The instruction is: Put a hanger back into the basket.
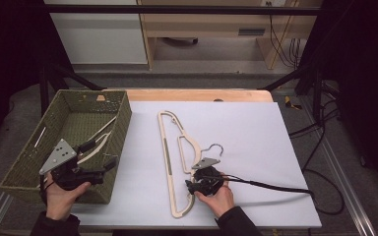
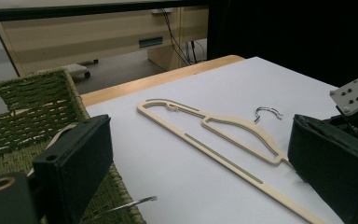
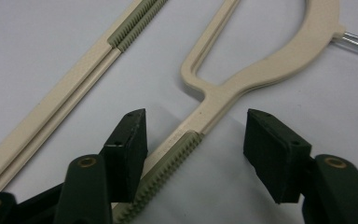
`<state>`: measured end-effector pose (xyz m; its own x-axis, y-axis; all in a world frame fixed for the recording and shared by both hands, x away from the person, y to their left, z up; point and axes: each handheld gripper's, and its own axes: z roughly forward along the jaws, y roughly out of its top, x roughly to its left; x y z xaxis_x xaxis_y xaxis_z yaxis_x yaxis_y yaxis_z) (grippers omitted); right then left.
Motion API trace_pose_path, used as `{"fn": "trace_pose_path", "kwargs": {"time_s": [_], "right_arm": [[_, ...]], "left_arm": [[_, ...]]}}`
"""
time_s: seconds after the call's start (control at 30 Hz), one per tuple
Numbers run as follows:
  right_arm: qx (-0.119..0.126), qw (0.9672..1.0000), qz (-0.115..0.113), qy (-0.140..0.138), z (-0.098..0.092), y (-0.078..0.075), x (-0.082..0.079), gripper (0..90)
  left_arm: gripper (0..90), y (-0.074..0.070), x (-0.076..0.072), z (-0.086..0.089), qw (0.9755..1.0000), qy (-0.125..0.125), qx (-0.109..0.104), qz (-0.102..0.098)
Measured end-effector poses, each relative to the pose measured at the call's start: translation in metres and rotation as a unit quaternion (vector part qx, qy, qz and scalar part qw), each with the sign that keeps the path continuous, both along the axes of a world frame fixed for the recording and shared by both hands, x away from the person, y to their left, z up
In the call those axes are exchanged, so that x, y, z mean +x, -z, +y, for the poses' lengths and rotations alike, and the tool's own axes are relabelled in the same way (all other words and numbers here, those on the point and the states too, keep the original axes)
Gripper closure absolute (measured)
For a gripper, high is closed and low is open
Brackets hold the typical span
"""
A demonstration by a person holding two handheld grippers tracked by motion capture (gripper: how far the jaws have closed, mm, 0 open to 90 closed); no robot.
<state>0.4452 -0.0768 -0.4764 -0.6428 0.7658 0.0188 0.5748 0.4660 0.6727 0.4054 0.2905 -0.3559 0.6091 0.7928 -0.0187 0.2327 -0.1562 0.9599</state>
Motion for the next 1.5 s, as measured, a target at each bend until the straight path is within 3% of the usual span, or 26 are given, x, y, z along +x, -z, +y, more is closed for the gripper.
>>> {"fn": "trace_pose_path", "kwargs": {"time_s": [0.17, 0.37, 0.5, 0.67, 0.87, 0.97, 1.07, 1.17, 1.33, 1.47, 1.5], "right_arm": [[0.005, 0.9996, 0.026, 0.005, -0.001, -0.004, -0.002, 56.1], [0.016, 0.9987, 0.048, 0.007, -0.004, -0.007, 0.000, 62.5], [0.045, 0.9953, 0.082, 0.023, -0.013, -0.009, 0.003, 69.7], [0.051, 0.9929, 0.099, 0.043, -0.028, -0.010, 0.008, 74.6], [0.041, 0.9940, 0.087, 0.053, -0.042, -0.012, 0.011, 77.3], [0.038, 0.9945, 0.081, 0.054, -0.047, -0.013, 0.010, 70.1], [0.030, 0.9940, 0.093, 0.050, -0.048, -0.011, 0.007, 69.5], [0.027, 0.9948, 0.089, 0.042, -0.047, -0.010, 0.005, 71.3], [0.026, 0.9936, 0.097, 0.052, -0.046, -0.010, 0.006, 76.1], [0.037, 0.9898, 0.120, 0.068, -0.046, -0.012, 0.009, 79.6], [0.032, 0.9911, 0.114, 0.061, -0.048, -0.011, 0.010, 79.9]], "left_arm": [[6.8, -0.001, -0.001, 0.001, 1.0000, 0.000, 0.001, -0.003], [6.9, 0.000, 0.000, 0.002, 1.0000, -0.001, 0.002, -0.002], [6.9, 0.000, 0.000, 0.001, 1.0000, -0.001, 0.002, 0.000], [7.0, 0.001, 0.001, 0.001, 1.0000, 0.000, 0.003, 0.001], [7.0, 0.001, 0.001, 0.000, 1.0000, 0.001, 0.004, 0.001], [7.0, 0.002, 0.001, -0.001, 1.0000, 0.001, 0.005, 0.002], [7.0, 0.002, 0.001, -0.002, 1.0000, 0.002, 0.006, 0.002], [7.0, 0.002, 0.001, -0.003, 1.0000, 0.004, 0.007, 0.003], [7.2, 0.001, 0.001, -0.007, 0.9999, 0.009, 0.006, 0.003], [7.3, 0.001, -0.001, -0.013, 0.9999, 0.014, 0.007, 0.006], [7.4, 0.001, -0.001, -0.014, 0.9998, 0.016, 0.009, 0.004]]}}
